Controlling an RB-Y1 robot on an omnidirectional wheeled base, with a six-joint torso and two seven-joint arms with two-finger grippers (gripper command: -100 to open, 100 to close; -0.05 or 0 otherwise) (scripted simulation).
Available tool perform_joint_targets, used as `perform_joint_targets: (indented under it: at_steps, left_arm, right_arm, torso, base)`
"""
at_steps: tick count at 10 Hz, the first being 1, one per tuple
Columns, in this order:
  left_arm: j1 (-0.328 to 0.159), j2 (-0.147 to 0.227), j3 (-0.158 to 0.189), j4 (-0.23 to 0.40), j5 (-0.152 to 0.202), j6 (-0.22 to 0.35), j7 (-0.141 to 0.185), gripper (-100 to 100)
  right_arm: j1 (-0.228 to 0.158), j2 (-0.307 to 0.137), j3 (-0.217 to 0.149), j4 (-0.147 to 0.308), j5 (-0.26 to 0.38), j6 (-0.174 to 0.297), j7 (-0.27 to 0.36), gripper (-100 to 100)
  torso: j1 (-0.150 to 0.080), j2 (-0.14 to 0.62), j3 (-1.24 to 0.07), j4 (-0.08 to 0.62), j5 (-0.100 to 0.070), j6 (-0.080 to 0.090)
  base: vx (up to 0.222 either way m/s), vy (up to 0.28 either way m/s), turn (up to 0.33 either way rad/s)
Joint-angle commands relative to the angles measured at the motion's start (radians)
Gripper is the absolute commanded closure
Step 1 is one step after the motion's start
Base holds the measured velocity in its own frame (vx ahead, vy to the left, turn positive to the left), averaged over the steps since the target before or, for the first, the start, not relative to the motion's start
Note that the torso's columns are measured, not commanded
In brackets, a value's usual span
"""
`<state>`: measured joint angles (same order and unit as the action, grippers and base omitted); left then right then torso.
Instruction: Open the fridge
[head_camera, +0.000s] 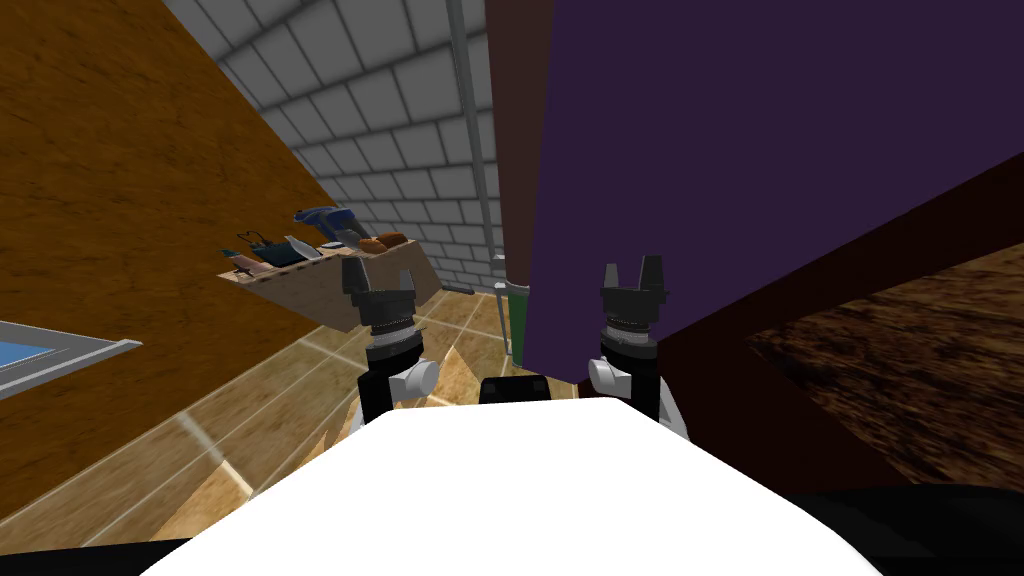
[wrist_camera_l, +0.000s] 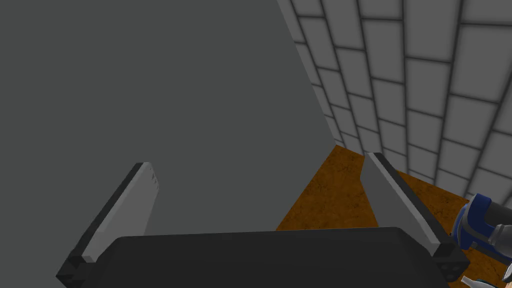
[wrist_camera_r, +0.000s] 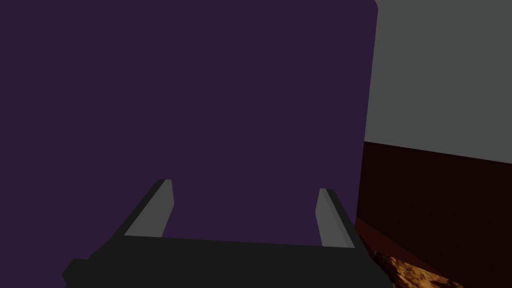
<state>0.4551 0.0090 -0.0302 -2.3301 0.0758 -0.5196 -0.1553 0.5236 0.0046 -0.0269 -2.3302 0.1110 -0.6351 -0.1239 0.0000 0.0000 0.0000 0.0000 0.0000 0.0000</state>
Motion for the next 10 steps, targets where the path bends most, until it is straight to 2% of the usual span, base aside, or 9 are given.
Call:
perform_joint_targets:
  at_steps: [1, 9, 10]
  left_arm:
    - [0.0, 0.0, 0.0, 0.0, 0.0, 0.0, 0.0, 0]
    - [0.0, 0.0, 0.0, 0.0, 0.0, 0.0, 0.0, 0]
    - [0.0, 0.0, 0.0, 0.0, 0.0, 0.0, 0.0, 0]
  right_arm:
    - [0.0, 0.0, 0.0, 0.0, 0.0, 0.0, 0.0, 0]
    - [0.0, 0.0, 0.0, 0.0, 0.0, 0.0, 0.0, 0]
    - [0.001, -0.032, -0.004, 0.001, 0.008, 0.003, 0.008, -100]
  torso:
    - [0.0, 0.04, -0.082, 0.041, 0.0, 0.0]
    - [0.0, 0.618, -1.234, 0.617, 0.0, 0.0]
    - [0.0, 0.691, -1.382, 0.691, 0.0, 0.0]
  base:
    - [0.0, 0.0, 0.0]
    - [0.0, 0.0, 0.0]
    - [0.013, 0.015, -0.01]
